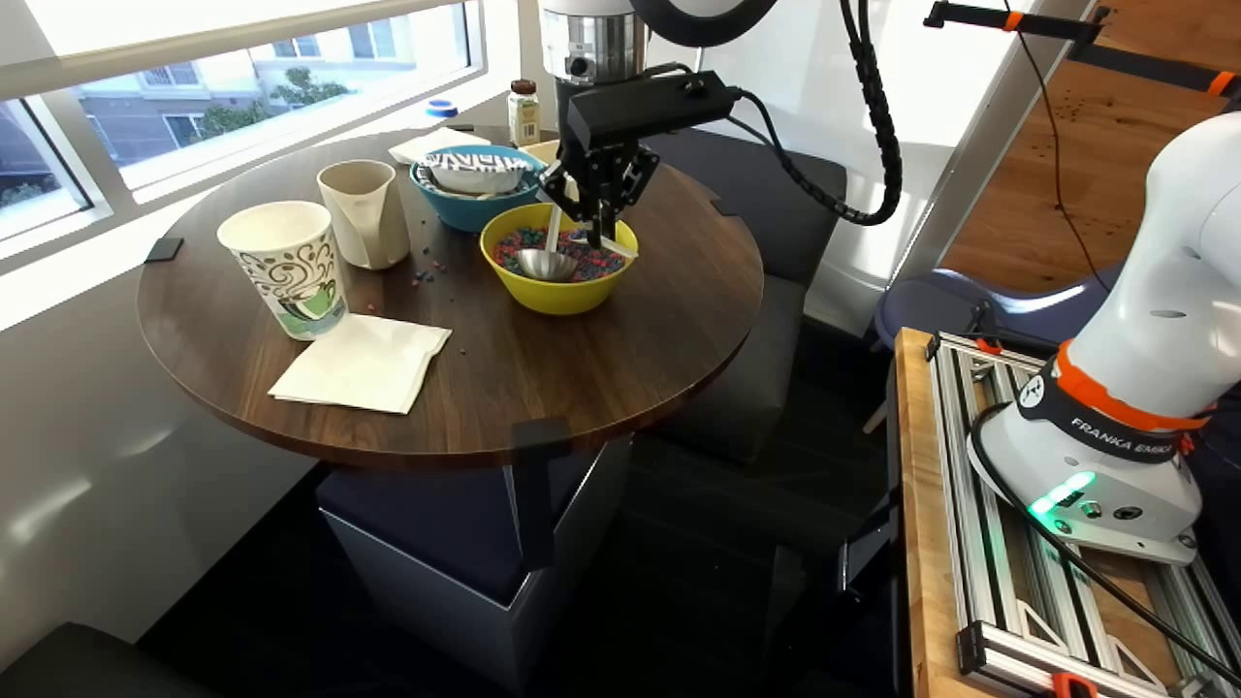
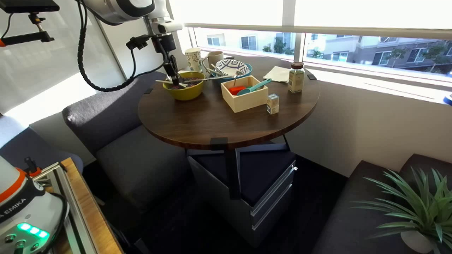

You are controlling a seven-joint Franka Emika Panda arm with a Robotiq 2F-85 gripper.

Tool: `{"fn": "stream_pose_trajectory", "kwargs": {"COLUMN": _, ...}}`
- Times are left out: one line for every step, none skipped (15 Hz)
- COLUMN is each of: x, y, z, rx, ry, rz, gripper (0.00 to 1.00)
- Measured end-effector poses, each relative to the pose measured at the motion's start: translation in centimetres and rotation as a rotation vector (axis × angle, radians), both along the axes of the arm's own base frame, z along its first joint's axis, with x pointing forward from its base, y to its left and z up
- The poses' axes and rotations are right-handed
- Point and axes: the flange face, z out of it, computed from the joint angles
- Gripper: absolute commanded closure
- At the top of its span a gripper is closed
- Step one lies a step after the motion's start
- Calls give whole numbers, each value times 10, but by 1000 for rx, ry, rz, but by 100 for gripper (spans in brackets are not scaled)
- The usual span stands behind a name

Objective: Use the white spoon to place cereal from the yellow bowl into the black and white bowl.

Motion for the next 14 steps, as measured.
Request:
{"fn": "stream_pose_trajectory", "kwargs": {"x": -1, "y": 1, "z": 1, "rx": -5, "ry": -3, "rz": 0, "gripper": 96}}
{"fn": "stream_pose_trajectory", "kwargs": {"x": -1, "y": 2, "z": 2, "rx": -11, "ry": -6, "rz": 0, "gripper": 96}}
{"fn": "stream_pose_trajectory", "kwargs": {"x": -2, "y": 3, "z": 3, "rx": -16, "ry": -9, "rz": 2, "gripper": 96}}
{"fn": "stream_pose_trajectory", "kwargs": {"x": -2, "y": 4, "z": 5, "rx": -22, "ry": -15, "rz": 2, "gripper": 96}}
{"fn": "stream_pose_trajectory", "kwargs": {"x": -3, "y": 5, "z": 7, "rx": -26, "ry": -20, "rz": 1, "gripper": 96}}
{"fn": "stream_pose_trajectory", "kwargs": {"x": -4, "y": 5, "z": 9, "rx": -29, "ry": -24, "rz": 2, "gripper": 96}}
{"fn": "stream_pose_trajectory", "kwargs": {"x": -5, "y": 6, "z": 11, "rx": -33, "ry": -28, "rz": 2, "gripper": 96}}
{"fn": "stream_pose_trajectory", "kwargs": {"x": -6, "y": 6, "z": 13, "rx": -35, "ry": -31, "rz": 1, "gripper": 96}}
{"fn": "stream_pose_trajectory", "kwargs": {"x": -7, "y": 5, "z": 15, "rx": -38, "ry": -35, "rz": 1, "gripper": 96}}
{"fn": "stream_pose_trajectory", "kwargs": {"x": -8, "y": 5, "z": 18, "rx": -38, "ry": -39, "rz": 1, "gripper": 96}}
{"fn": "stream_pose_trajectory", "kwargs": {"x": -8, "y": 5, "z": 21, "rx": -38, "ry": -45, "rz": 1, "gripper": 96}}
{"fn": "stream_pose_trajectory", "kwargs": {"x": -9, "y": 5, "z": 24, "rx": -37, "ry": -53, "rz": 0, "gripper": 96}}
{"fn": "stream_pose_trajectory", "kwargs": {"x": -8, "y": 4, "z": 29, "rx": -33, "ry": -68, "rz": 1, "gripper": 96}}
{"fn": "stream_pose_trajectory", "kwargs": {"x": -6, "y": 3, "z": 34, "rx": -27, "ry": -94, "rz": 3, "gripper": 96}}
